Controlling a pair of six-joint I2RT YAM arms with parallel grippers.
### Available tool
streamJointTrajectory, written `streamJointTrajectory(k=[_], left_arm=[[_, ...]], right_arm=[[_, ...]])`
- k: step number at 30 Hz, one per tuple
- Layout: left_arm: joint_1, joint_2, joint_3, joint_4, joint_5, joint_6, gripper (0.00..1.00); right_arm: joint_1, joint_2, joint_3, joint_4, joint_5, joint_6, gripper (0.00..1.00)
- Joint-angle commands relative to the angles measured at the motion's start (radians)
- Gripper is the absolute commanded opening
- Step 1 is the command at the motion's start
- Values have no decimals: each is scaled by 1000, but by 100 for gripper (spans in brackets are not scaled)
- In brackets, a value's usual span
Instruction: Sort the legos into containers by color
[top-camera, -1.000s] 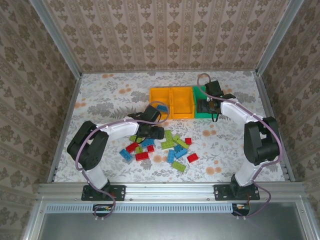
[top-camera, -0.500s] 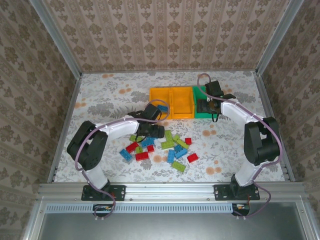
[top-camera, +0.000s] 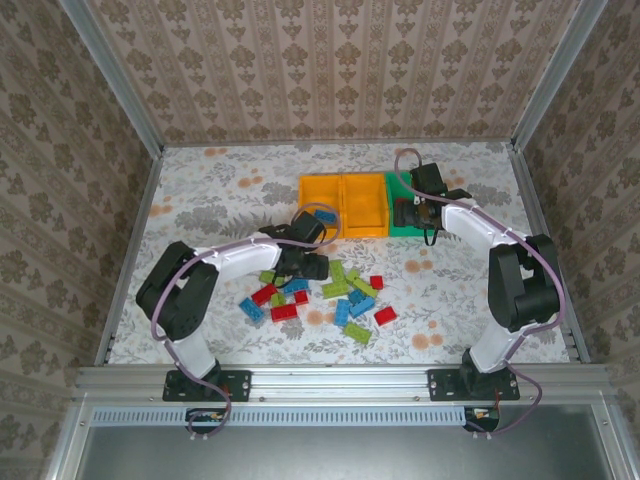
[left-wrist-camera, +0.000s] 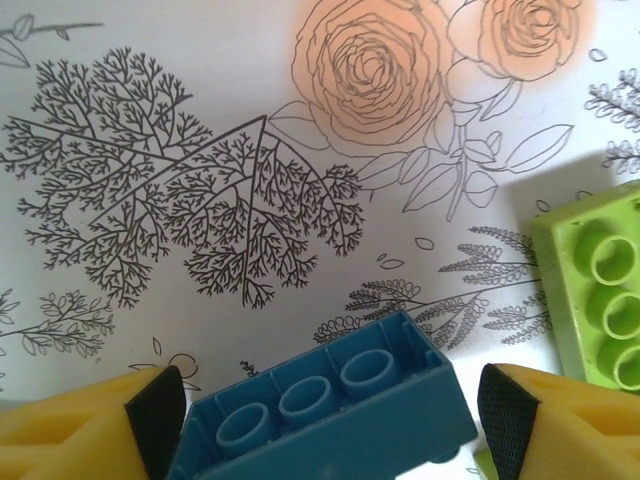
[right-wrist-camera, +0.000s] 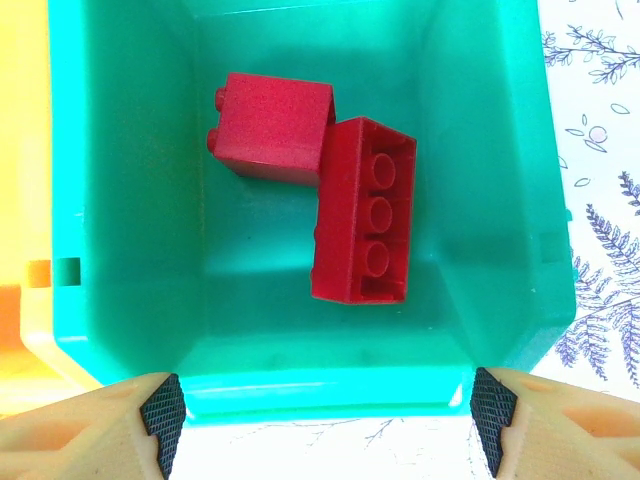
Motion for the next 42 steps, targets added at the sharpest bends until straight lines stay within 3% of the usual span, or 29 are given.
streamJointTrajectory(k=[1, 12, 20, 26, 42], left_arm=[[-1, 37, 29, -14, 6, 1, 76], [7, 88, 101, -28, -18, 67, 74], [16, 91, 131, -26, -16, 113, 56], [15, 90, 111, -27, -18, 121, 50], [24, -63, 44, -81, -126, 115, 65]], right_arm=[[1, -37, -13, 13, 9, -1, 79], [1, -48, -24, 10, 7, -1, 79], [1, -45, -23, 9, 11, -2, 79], [1, -44, -24, 8, 15, -4, 79], [1, -54, -30, 6, -5, 0, 79]])
